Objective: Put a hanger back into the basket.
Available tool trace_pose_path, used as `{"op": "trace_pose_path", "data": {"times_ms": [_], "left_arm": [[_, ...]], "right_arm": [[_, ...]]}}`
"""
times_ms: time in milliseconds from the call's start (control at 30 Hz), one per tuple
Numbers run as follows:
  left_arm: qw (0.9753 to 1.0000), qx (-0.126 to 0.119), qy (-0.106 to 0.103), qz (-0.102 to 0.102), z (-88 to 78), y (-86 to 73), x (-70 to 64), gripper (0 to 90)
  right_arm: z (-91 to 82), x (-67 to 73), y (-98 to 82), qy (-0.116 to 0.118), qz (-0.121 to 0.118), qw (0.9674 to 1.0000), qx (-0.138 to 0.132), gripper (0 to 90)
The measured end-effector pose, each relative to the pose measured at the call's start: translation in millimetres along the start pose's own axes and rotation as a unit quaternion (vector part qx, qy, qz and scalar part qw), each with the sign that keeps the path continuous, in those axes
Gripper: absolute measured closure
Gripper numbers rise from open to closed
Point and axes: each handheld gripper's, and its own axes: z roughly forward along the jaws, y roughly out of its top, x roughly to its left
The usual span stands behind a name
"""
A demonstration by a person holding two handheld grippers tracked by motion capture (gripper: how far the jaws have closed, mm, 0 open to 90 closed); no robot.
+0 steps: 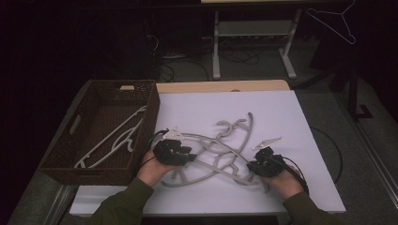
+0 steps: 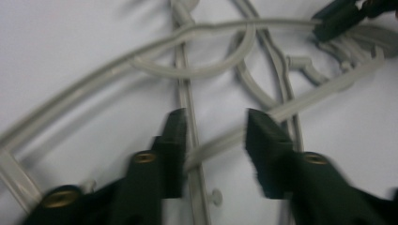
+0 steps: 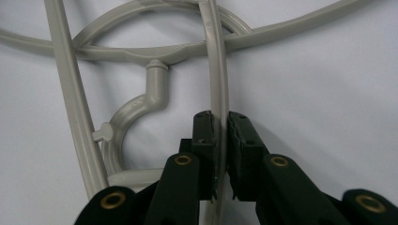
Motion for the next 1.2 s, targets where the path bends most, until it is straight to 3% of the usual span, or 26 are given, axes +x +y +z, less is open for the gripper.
{"op": "trace_pose_path", "data": {"times_ms": [33,67,100,133,167,267,300,400,500,533,600,867,1033,1200], "left_arm": [[1.0000,0.005,-0.002,-0.006,1.3,-2.1,-0.6,75.5],[0.9999,0.010,-0.003,-0.010,2.9,-3.9,-0.6,75.5],[0.9997,0.025,-0.002,-0.005,3.1,-5.4,0.8,83.5],[0.9995,0.031,-0.002,-0.005,4.2,-6.8,2.1,83.5],[0.9995,0.029,0.000,-0.013,6.4,-8.1,2.4,89.7],[0.9985,0.052,0.008,-0.013,9.0,-10.7,6.0,89.8],[0.9982,0.057,0.016,-0.013,10.0,-11.4,7.8,89.8],[0.9979,0.057,0.024,-0.020,10.5,-11.5,9.6,89.9],[0.9976,0.054,0.030,-0.031,11.8,-12.8,12.7,89.9],[0.9973,0.056,0.031,-0.034,11.2,-12.7,13.9,89.9],[0.9969,0.063,0.038,-0.028,9.5,-12.5,15.2,89.9],[0.9957,0.077,0.037,-0.035,9.4,-14.0,17.4,89.9],[0.9936,0.100,0.035,-0.039,9.6,-16.2,16.6,89.9],[0.9939,0.089,0.042,-0.051,18.5,-13.6,19.8,89.9]], "right_arm": [[0.6,-0.9,0.1,0.000,-0.004,1.0000,-0.001,81.1],[0.6,-0.9,0.1,0.000,-0.004,1.0000,-0.001,81.1],[1.4,-2.0,-0.5,-0.003,-0.009,0.9999,-0.004,80.6],[1.4,-2.0,-0.5,-0.003,-0.009,0.9999,-0.004,80.6],[1.1,-2.7,-1.2,0.003,-0.006,1.0000,-0.006,79.1],[0.3,-4.6,-1.6,0.005,-0.010,0.9999,-0.012,73.6],[-4.0,-5.3,-2.1,0.016,-0.006,0.9997,-0.018,70.3],[-9.9,-8.5,-3.2,0.017,-0.005,0.9994,-0.029,71.1],[-22.2,-22.9,-7.6,0.011,0.010,0.9989,-0.044,82.3],[-22.2,-22.9,-7.6,0.011,0.010,0.9989,-0.044,82.3],[-24.0,-29.8,-9.7,0.009,0.011,0.9987,-0.050,86.2],[-7.4,-31.6,-9.7,0.022,0.000,0.9996,-0.017,89.5],[-2.0,-30.0,-8.5,0.024,-0.014,0.9996,-0.007,89.5],[0.9,-28.9,-7.8,0.030,-0.020,0.9993,-0.001,89.5]]}}
